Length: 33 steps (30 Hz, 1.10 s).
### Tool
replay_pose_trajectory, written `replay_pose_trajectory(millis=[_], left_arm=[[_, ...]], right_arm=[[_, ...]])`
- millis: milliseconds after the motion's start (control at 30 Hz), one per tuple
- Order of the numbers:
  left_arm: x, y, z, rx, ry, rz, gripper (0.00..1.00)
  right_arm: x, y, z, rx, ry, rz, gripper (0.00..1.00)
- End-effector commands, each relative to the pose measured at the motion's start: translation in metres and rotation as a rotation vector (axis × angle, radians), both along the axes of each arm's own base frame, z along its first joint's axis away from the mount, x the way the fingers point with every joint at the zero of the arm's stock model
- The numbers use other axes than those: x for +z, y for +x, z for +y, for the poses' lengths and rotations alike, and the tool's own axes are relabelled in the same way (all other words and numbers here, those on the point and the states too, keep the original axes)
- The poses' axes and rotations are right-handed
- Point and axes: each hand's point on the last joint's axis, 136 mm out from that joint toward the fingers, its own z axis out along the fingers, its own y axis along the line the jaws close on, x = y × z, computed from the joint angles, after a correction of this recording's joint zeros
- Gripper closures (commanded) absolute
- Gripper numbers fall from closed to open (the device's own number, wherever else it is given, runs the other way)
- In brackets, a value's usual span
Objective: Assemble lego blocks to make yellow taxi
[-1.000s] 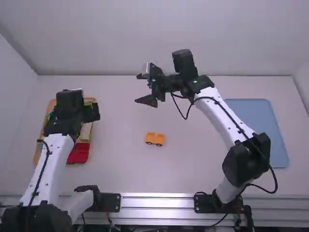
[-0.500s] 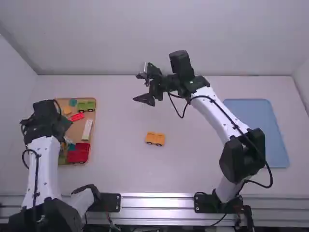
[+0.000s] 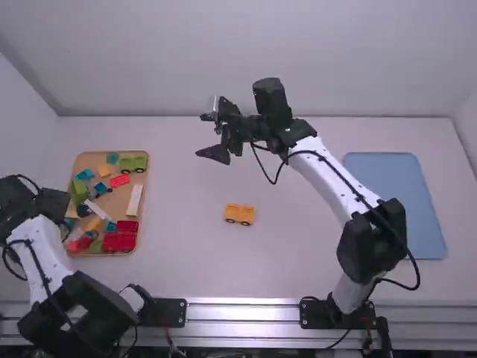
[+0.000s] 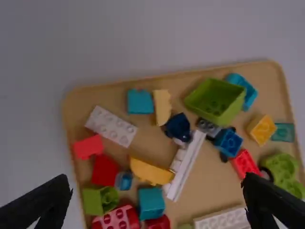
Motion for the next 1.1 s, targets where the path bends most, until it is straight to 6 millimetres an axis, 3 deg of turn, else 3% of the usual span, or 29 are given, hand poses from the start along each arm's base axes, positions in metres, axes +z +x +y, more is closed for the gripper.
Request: replay_pose_trajectory(millis=[0,233,333,433,533,600,767,1067], left_arm=[[0.004,0.018,-0.003,-0.083,-0.035,-0.031,0.06],[-0.005,0.035,0.025,-0.095,-0.107,0.088,0.10],[-0.018,0.042,0.036,-0.106,-0.179,0.160,0.17],[-0.036,0.048,0.040,-0.133,-0.277,0.253,0.34],[-0.052,0.047,0.046,-0.113,-0.322,0.311,0.34],[-0.059,0.048,0.047,-0.113,-0.333,0.317,0.35],[-0.085,0.051,0.052,-0.066,-0.343,0.308,0.50],[-0.112,0.055,0.052,-0.043,-0.322,0.260,0.55]], right_arm=[[0.001,-0.010,0.013,0.020,0.002,-0.014,0.01],[0.005,-0.021,0.025,0.054,0.014,-0.039,0.01],[0.004,-0.022,0.025,0.062,0.016,-0.033,0.01],[0.003,-0.024,0.025,0.063,0.009,-0.024,0.01],[0.001,-0.023,0.024,0.060,0.003,-0.017,0.01],[0.001,-0.024,0.024,0.060,0.003,-0.016,0.01],[0.000,-0.024,0.024,0.059,0.000,-0.012,0.01],[-0.009,-0.028,0.021,0.076,-0.031,-0.019,0.01]])
